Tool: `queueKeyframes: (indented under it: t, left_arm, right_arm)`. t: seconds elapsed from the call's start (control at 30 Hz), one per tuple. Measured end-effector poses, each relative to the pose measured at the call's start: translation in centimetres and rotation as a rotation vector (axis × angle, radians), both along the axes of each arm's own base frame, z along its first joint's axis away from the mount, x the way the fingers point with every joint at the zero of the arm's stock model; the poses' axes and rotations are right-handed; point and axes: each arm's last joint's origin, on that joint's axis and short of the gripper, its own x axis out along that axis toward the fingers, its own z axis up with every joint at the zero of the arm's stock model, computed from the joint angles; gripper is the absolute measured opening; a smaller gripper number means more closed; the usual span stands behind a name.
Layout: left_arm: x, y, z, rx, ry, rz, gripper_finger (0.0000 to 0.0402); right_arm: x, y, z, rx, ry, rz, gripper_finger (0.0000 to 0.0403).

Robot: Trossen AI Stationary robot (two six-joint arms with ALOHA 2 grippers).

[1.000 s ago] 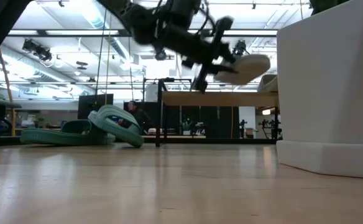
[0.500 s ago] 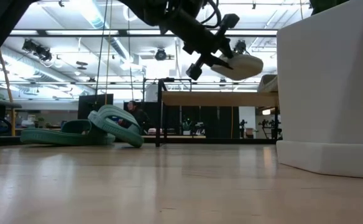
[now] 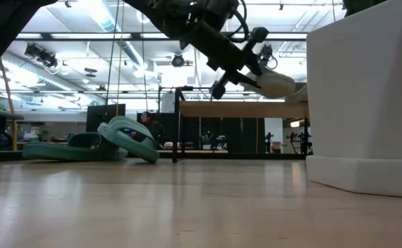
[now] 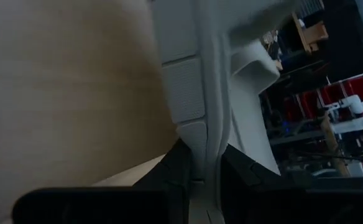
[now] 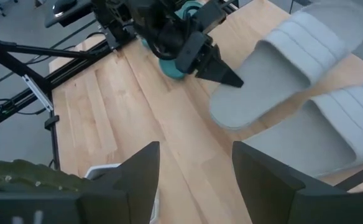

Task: Pick and place slides into the shelf
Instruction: Put the gray slipper on the shelf

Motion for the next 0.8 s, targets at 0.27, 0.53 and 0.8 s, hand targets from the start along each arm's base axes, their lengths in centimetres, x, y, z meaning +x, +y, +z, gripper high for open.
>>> queueKeyframes:
  t: [0.27,0.53,0.8]
  left_arm:
    - [0.35,0.00,0.05,0.014,-0.044,-0.003,0.0054]
    - [0.52,-0.04,-0.38,0.019,-0.027,-0.036,0.0054]
    - [0.67,-0.07,-0.74,0.009,-0.023,-0.062,0.0072]
  right_arm:
    - [0.00,0.00,0.00,0.006,-0.001,-0.003,0.0209]
    - [0.00,0.00,0.00,0.005,-0.001,-0.002,0.0209]
    - [0.00,0.00,0.00,0.006,-0.002,-0.003,0.0209]
